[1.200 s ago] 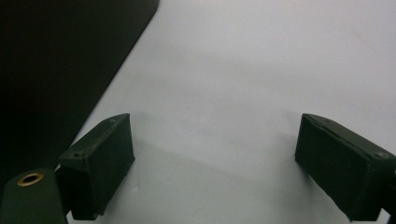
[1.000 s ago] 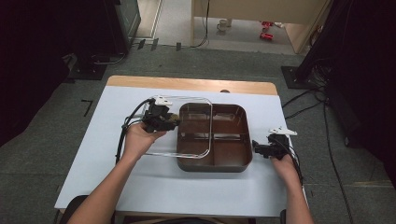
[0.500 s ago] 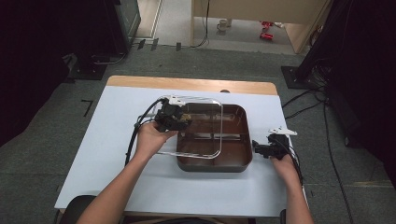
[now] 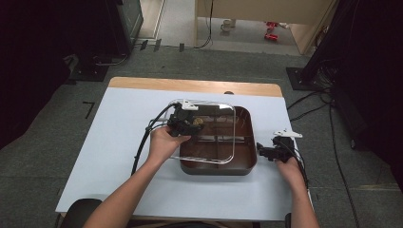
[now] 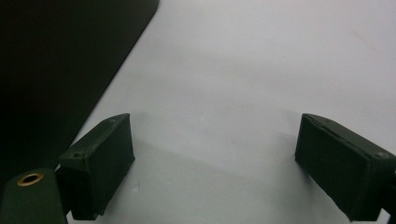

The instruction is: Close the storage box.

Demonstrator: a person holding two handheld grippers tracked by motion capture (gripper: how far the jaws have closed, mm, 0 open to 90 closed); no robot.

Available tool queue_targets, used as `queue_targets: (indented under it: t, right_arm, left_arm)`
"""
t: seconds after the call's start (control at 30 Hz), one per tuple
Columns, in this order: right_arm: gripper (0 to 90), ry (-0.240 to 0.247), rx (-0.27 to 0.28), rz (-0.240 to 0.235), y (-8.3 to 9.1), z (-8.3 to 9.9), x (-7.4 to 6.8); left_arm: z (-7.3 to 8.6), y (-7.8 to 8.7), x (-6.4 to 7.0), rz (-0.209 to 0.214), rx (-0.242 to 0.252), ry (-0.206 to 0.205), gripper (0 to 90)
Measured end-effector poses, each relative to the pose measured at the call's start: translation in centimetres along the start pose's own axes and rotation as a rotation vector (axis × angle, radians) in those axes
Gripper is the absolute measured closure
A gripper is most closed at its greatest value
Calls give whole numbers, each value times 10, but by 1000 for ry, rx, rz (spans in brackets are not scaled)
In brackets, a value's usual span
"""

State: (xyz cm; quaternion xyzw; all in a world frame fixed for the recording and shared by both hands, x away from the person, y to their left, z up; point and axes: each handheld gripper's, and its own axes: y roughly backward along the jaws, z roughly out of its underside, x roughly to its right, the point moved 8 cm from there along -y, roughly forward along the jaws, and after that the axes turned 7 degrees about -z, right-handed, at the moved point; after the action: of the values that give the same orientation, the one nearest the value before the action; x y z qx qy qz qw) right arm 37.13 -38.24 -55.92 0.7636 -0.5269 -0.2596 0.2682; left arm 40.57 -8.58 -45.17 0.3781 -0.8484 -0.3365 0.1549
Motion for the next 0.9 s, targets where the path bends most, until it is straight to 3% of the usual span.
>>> queue_targets:
  t: [0.43,0.7,0.9]
  right_arm:
    - [111,0,0,0,0,0,0]
    - [110,-3,0,0,0,0,0]
    - [111,-1,0,0,0,0,0]
  left_arm:
    - [-7,-21,20,2,-6,28,592]
    - [-12,-29,34,-1,-9,10,592]
    - [-11,-36,38,-30,-15,-7,593]
